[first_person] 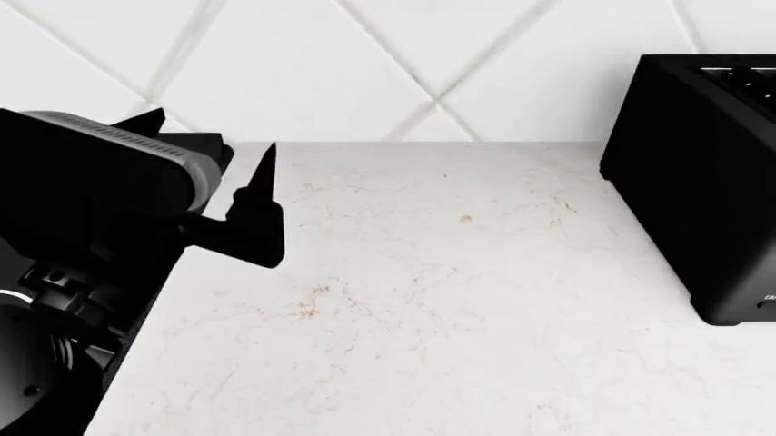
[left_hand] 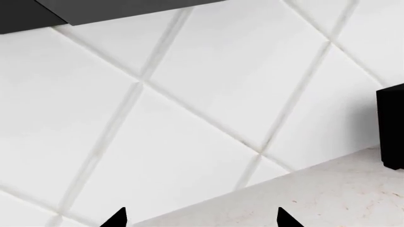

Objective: Pick the strawberry, sweet potato from the counter and place them in the cabinet. Then close the cabinet.

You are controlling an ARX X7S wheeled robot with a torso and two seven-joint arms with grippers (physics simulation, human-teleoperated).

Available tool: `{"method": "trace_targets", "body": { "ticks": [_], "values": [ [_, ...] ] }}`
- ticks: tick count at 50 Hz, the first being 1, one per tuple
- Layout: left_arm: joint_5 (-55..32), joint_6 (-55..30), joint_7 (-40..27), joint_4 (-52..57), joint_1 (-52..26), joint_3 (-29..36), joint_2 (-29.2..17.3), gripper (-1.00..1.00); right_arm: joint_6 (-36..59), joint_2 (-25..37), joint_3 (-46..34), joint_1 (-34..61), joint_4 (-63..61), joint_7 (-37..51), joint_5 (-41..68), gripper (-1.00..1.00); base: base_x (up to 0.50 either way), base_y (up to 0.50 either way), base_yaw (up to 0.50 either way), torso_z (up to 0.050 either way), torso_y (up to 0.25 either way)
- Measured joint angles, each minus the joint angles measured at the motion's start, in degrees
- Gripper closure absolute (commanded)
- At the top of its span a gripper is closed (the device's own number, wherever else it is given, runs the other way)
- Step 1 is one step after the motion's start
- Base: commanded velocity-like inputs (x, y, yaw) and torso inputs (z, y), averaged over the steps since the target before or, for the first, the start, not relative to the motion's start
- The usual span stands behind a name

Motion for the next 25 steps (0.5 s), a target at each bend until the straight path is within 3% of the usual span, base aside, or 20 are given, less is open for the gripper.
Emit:
{"method": "trace_targets", "body": {
  "ticks": [10,25],
  "values": [
    [-0.12,0.01,-0.12,-0.09,-0.31,0.14,0.0,-1.0,-3.13,-2.92,0.73,5.19,15.15,1.62,-7.44,1.0,0.0,0.0,0.0,0.0,0.0],
    [0.18,0.26,-0.04,-0.24,-0.23,0.38,-0.01,-1.0,-3.65,-8.16,17.61,8.15,31.25,0.15,-27.94,1.0,0.0,0.0,0.0,0.0,0.0]
  ]
}}
